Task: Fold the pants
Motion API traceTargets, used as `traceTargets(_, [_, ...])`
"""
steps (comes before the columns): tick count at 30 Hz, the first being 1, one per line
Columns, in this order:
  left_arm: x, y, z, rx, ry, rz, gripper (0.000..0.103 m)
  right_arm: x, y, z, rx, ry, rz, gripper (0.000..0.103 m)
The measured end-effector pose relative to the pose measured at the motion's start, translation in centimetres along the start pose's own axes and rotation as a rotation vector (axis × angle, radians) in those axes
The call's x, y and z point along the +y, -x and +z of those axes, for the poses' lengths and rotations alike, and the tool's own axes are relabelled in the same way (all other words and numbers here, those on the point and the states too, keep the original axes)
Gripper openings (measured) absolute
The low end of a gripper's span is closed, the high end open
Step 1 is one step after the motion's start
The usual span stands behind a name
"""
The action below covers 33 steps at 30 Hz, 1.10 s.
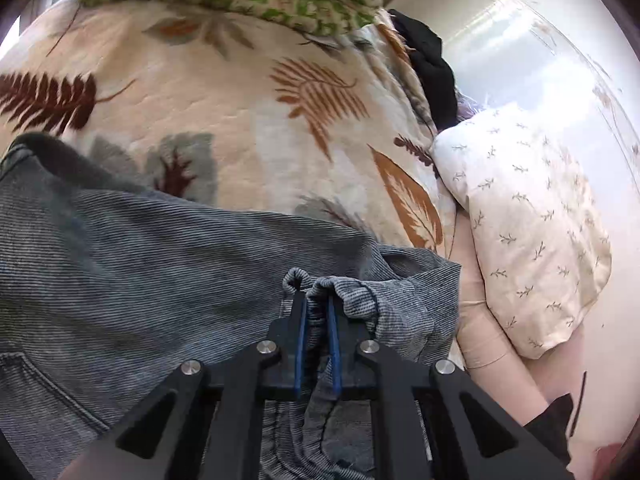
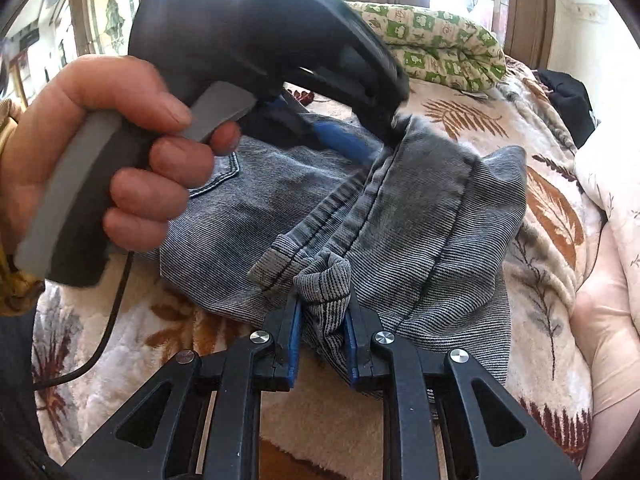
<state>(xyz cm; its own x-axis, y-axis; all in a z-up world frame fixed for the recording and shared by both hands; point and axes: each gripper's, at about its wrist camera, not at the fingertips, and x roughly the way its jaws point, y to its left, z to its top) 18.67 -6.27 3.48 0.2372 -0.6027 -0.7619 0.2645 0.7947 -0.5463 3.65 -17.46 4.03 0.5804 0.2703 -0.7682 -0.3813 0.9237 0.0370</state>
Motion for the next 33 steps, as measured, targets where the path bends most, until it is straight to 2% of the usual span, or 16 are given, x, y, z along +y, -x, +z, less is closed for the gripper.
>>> traceTargets(4, [0.4,2.3,-0.4,-0.068,0.011,-0.02,0.009,0.6,1.1,0.3,-0.027,0.026,-0.004,0.017])
traceTargets(7, [1.6,5.8,-0.5,-0.133,0.037,-0.033,0.009,1.3,2.3,0.9,-0.064,0.037,0.022,0.017])
traceTargets(9, [2.4,8.1,-0.8,-0.178,0.05,-0.028,0.009,2.2,3.0,1.4,-0.092,0.065,0.043,0.017])
traceTargets(11, [3.2,9.4,-1.1,-0.21,0.071,0.008,0.009,3.3,3.0,1.8,-0.106,0.102,0.06,0.017])
traceTargets(14, [4.9,9.2,-2.0,-0.219,0.107,0.098,0.009,4.6,1.7,2.0,-0.085,0.142,0.09,0.017])
traceTargets(17, [7.4,7.3,-3.0,-0.179,0.16,0.149,0.009,6.2,-0.9,0.8,-0.021,0.214,0.097,0.02])
traceTargets(19, [8.7,6.5,-3.3,-0.158,0.192,0.133,0.014,6.4,-1.6,0.2,-0.013,0.241,0.088,0.022])
traceTargets(20, [9.1,6.7,-3.4,-0.168,0.215,0.099,0.014,6.3,-1.6,0.1,-0.02,0.242,0.088,0.026])
traceTargets(21, [9.3,7.0,-3.3,-0.171,0.238,0.065,0.016,6.2,-1.3,0.3,-0.022,0.233,0.094,0.03])
traceTargets(22, [9.5,7.5,-3.2,-0.174,0.252,0.053,0.02,5.9,-1.1,0.4,-0.02,0.221,0.104,0.04])
traceTargets(23, [9.4,8.2,-3.0,-0.184,0.249,0.064,0.024,5.5,-0.8,0.7,-0.021,0.202,0.119,0.044])
traceTargets(25, [8.9,9.7,-2.8,-0.221,0.215,0.086,0.038,4.7,0.6,1.1,-0.034,0.143,0.155,0.044])
traceTargets(26, [8.4,10.6,-2.7,-0.243,0.195,0.095,0.042,4.1,1.5,1.3,-0.051,0.107,0.183,0.044])
traceTargets(28, [7.6,11.7,-2.7,-0.26,0.161,0.086,0.042,2.8,3.4,2.1,-0.108,0.036,0.221,0.044])
traceTargets(30, [6.3,12.0,-2.5,-0.252,0.122,0.059,0.042,1.2,5.1,2.8,-0.17,-0.028,0.198,0.044])
traceTargets(33, [3.9,10.7,-2.5,-0.211,0.066,0.007,0.042,-1.6,5.5,3.1,-0.187,-0.124,0.072,0.044])
